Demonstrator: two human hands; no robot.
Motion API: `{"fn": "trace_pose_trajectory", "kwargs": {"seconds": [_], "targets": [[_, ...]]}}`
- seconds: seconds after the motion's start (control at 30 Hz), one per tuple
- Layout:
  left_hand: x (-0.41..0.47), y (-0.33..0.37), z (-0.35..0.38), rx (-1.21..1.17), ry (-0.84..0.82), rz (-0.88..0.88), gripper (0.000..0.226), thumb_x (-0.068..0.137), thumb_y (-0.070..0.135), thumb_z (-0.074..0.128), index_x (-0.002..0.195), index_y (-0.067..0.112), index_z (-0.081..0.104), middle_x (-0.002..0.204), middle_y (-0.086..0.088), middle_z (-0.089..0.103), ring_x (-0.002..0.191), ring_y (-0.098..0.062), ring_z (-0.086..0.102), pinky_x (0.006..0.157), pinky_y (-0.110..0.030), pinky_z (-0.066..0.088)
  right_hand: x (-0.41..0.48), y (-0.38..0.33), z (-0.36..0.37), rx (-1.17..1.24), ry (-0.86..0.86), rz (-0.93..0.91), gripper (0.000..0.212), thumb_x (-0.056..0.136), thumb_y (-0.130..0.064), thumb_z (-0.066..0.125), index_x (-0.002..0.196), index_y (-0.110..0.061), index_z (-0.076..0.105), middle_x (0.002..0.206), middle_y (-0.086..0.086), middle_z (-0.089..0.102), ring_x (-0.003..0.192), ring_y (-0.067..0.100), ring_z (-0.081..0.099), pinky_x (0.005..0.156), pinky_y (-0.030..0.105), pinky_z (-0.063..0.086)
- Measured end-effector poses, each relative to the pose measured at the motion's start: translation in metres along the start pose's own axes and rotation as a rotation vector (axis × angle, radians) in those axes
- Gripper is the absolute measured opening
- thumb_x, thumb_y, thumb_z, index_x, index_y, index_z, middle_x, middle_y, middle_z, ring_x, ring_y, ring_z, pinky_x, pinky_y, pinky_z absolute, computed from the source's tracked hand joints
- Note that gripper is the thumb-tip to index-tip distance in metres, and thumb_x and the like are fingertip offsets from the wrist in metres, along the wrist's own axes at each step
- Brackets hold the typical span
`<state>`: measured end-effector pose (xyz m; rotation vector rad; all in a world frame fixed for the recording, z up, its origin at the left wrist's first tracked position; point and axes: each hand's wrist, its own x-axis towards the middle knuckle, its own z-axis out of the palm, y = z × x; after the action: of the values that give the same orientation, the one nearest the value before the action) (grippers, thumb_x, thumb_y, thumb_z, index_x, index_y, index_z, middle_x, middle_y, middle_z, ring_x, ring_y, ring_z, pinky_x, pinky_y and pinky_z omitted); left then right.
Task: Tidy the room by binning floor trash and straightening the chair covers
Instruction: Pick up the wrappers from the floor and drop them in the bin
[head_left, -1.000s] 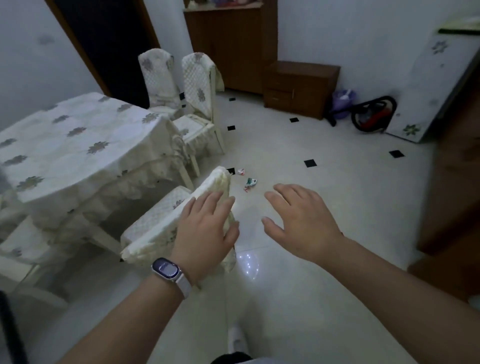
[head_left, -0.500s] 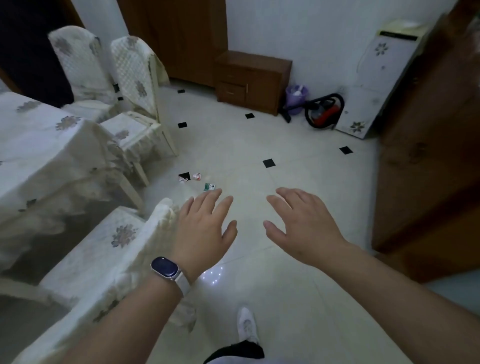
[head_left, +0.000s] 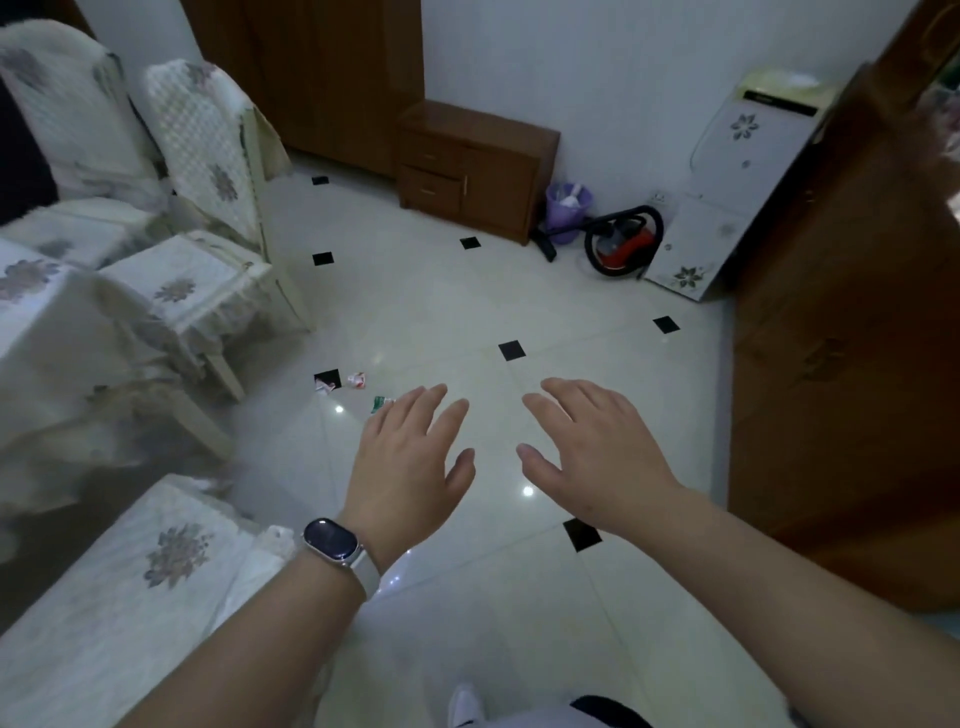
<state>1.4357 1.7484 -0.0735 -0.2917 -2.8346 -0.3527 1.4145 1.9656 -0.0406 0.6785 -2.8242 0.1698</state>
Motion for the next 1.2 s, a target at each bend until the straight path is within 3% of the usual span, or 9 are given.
{"fn": "trace_pose_trajectory", "kwargs": {"seconds": [0.3, 0.8, 0.97, 1.2], "targets": [[0.091, -0.017, 0.041, 0.03, -0.042, -0.033, 0.051, 0.086, 0.042, 0.047, 0.127, 0.015, 0.063, 0.132, -0.011, 0.061, 0.12, -0.033, 0.057, 0.1, -0.046, 0.042, 0.084, 0.063, 0.042, 0.057, 0.006, -0.024, 0.054, 0.086, -0.048, 0.044, 0.12, -0.012, 0.065, 0.124, 0.011, 0.063, 0.113, 0.031, 0.058, 0.094, 0.043, 0.046], [0.342, 0.021, 0.087, 0.214, -0.014, -0.128, 0.05, 0.087, 0.041, 0.049, 0.127, 0.015, 0.062, 0.135, -0.011, 0.059, 0.122, -0.034, 0.054, 0.099, -0.046, 0.041, 0.291, 0.269, 0.067, 0.127, 0.045, -0.212, 0.051, 0.085, -0.048, 0.047, 0.12, -0.014, 0.064, 0.124, 0.009, 0.062, 0.113, 0.029, 0.057, 0.095, 0.042, 0.044], [0.393, 0.014, 0.093, 0.257, -0.013, -0.13, 0.05, 0.088, 0.042, 0.048, 0.128, 0.015, 0.062, 0.136, -0.011, 0.059, 0.125, -0.034, 0.054, 0.102, -0.048, 0.04, 0.34, 0.297, 0.069, 0.16, 0.081, -0.272, 0.052, 0.087, -0.047, 0.049, 0.126, -0.014, 0.062, 0.126, 0.009, 0.06, 0.116, 0.03, 0.055, 0.099, 0.043, 0.042], [0.466, -0.028, 0.115, 0.231, 0.11, -0.139, 0.043, 0.087, 0.037, 0.058, 0.123, 0.015, 0.066, 0.13, -0.01, 0.063, 0.121, -0.034, 0.056, 0.102, -0.045, 0.035, 0.427, 0.316, 0.094, 0.171, 0.115, -0.327, 0.052, 0.087, -0.046, 0.05, 0.125, -0.013, 0.063, 0.128, 0.012, 0.06, 0.117, 0.032, 0.054, 0.099, 0.047, 0.042]]}}
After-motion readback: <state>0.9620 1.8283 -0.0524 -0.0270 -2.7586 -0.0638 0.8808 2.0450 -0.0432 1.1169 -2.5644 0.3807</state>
